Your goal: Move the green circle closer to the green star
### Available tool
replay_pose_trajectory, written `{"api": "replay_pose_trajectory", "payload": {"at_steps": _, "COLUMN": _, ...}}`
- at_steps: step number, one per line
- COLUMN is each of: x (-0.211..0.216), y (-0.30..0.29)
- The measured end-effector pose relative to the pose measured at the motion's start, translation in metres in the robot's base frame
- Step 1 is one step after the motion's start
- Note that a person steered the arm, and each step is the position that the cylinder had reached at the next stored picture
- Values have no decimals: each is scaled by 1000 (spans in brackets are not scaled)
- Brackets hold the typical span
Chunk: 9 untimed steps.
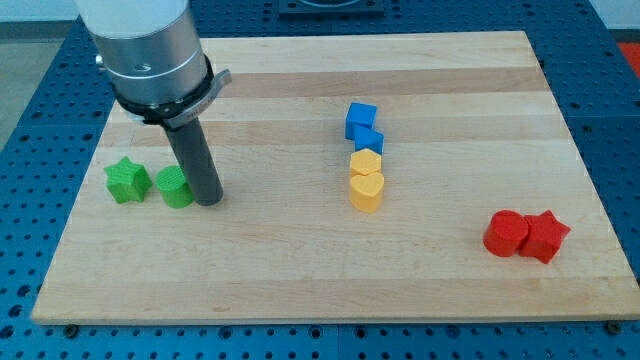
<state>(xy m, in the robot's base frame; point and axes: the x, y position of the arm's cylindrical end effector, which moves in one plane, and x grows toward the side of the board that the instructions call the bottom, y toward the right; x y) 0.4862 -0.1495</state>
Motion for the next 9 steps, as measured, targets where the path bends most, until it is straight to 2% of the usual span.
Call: {"api": "replay_pose_trajectory", "payload": {"at_steps": 9, "x": -5, "y": -13}}
